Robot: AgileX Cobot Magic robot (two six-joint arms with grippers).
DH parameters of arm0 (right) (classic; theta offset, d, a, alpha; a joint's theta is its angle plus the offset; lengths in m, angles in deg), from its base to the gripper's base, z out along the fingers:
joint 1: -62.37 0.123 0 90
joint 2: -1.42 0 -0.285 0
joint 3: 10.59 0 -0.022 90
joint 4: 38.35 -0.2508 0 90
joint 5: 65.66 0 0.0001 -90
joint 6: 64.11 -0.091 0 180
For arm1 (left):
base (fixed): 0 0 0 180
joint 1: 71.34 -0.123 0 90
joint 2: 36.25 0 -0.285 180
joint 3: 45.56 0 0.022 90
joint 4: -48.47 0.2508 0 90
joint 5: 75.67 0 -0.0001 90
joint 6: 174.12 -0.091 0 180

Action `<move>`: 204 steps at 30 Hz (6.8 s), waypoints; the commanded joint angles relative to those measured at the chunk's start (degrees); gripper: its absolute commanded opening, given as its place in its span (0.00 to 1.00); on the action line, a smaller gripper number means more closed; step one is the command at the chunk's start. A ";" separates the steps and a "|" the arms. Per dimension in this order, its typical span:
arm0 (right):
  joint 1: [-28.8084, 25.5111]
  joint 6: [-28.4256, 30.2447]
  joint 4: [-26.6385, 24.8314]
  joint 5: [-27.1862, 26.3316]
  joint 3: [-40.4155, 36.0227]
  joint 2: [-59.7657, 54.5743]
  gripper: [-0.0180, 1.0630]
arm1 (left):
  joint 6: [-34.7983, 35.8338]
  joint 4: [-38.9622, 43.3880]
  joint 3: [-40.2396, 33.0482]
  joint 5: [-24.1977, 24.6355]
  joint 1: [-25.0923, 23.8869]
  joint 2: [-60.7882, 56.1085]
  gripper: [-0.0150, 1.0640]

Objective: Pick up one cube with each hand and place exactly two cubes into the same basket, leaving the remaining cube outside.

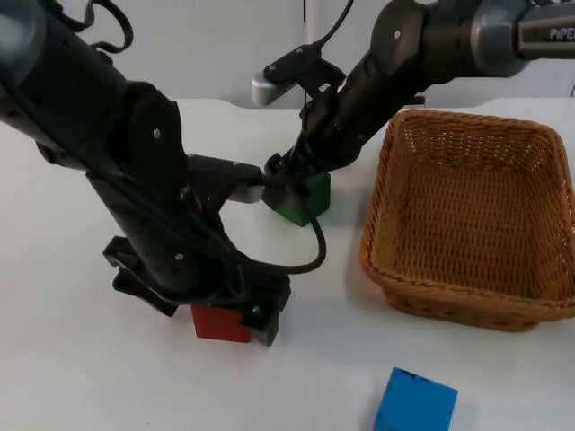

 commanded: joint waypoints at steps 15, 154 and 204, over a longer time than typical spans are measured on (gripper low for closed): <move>0.43 0.73 -0.36 -1.88 0.41 -3.01 0.99 | 2.66 -1.30 0.28 -4.55 0.14 0.87 0.99; -16.57 -13.23 8.16 -0.23 -25.43 26.89 0.02 | -7.63 -1.31 27.55 -7.44 16.54 6.05 0.01; -16.45 -13.07 6.52 -5.04 -25.43 16.60 0.64 | -7.63 1.19 28.28 -12.27 16.54 14.11 0.73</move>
